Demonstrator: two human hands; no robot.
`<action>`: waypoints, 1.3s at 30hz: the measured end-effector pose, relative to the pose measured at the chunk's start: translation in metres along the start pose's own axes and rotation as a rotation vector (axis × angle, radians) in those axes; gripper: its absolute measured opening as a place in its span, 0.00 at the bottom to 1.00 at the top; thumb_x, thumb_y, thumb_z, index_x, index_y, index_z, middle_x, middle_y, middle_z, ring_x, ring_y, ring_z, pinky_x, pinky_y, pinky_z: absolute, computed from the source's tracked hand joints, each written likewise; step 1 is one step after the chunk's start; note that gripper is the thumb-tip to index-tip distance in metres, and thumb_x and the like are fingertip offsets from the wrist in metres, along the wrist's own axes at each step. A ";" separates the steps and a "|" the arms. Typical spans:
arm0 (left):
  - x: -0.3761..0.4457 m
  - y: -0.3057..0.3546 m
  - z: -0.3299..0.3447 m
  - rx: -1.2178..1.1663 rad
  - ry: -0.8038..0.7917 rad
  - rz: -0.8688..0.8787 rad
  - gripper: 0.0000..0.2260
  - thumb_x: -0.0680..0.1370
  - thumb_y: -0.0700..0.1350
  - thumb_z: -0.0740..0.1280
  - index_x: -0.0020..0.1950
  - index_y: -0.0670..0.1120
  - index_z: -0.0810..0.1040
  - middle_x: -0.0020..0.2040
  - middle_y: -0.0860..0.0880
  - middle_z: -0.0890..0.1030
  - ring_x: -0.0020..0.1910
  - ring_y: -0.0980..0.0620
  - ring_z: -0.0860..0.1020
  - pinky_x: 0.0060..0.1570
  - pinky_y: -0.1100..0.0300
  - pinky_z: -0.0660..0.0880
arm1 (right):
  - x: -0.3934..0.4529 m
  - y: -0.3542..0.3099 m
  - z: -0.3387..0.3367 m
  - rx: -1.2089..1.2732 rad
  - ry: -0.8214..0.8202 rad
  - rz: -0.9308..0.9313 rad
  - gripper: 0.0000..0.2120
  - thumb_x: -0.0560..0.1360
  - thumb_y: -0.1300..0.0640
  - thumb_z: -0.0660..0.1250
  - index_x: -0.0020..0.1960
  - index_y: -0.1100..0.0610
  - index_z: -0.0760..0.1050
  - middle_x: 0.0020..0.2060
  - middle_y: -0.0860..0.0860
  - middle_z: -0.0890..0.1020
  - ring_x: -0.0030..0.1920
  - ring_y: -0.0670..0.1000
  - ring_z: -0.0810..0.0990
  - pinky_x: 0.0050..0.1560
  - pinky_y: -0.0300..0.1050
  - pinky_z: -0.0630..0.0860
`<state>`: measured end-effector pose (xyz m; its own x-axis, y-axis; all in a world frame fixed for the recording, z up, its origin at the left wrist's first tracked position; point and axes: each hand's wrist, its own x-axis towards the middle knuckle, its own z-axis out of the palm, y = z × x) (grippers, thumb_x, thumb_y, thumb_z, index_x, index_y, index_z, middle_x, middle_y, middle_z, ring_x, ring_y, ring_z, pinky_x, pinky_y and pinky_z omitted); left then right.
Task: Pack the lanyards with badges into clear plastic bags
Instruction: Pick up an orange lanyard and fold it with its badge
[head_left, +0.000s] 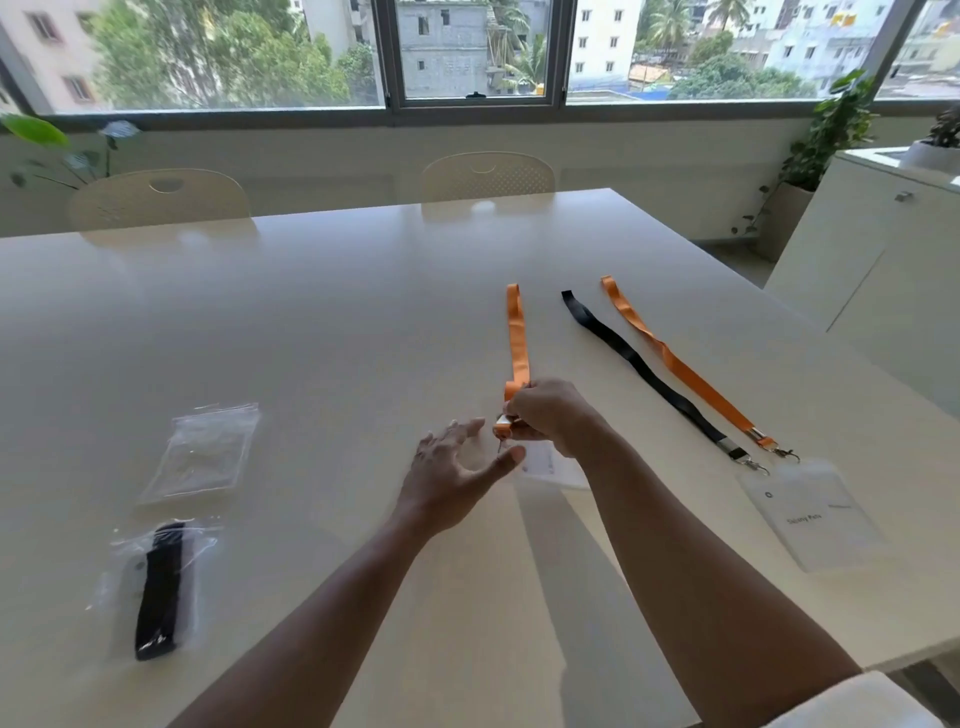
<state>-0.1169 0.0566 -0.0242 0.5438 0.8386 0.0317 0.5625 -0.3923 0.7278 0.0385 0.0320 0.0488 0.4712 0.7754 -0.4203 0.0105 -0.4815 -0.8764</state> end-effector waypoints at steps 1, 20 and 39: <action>0.000 -0.001 -0.001 -0.027 -0.002 0.001 0.42 0.65 0.79 0.60 0.72 0.56 0.71 0.70 0.54 0.74 0.71 0.52 0.68 0.70 0.49 0.67 | -0.002 -0.005 0.004 0.052 -0.009 -0.006 0.07 0.77 0.66 0.63 0.53 0.67 0.76 0.46 0.60 0.82 0.37 0.51 0.84 0.33 0.38 0.81; 0.000 -0.017 -0.037 -0.436 0.075 0.035 0.14 0.84 0.47 0.58 0.50 0.36 0.74 0.35 0.48 0.75 0.28 0.53 0.70 0.27 0.57 0.68 | 0.008 -0.037 0.014 0.474 0.043 -0.270 0.19 0.73 0.72 0.48 0.53 0.66 0.76 0.52 0.62 0.82 0.50 0.59 0.84 0.52 0.52 0.82; 0.042 0.000 -0.093 -0.506 0.493 -0.025 0.10 0.85 0.50 0.57 0.57 0.49 0.75 0.46 0.50 0.80 0.36 0.55 0.77 0.33 0.58 0.77 | 0.002 -0.017 0.038 -0.476 -0.511 -0.356 0.10 0.79 0.53 0.65 0.42 0.47 0.83 0.61 0.49 0.72 0.57 0.49 0.73 0.52 0.39 0.72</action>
<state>-0.1519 0.1274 0.0407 0.1220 0.9655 0.2299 0.1481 -0.2468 0.9577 0.0059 0.0576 0.0542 -0.0947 0.9523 -0.2901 0.5166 -0.2021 -0.8321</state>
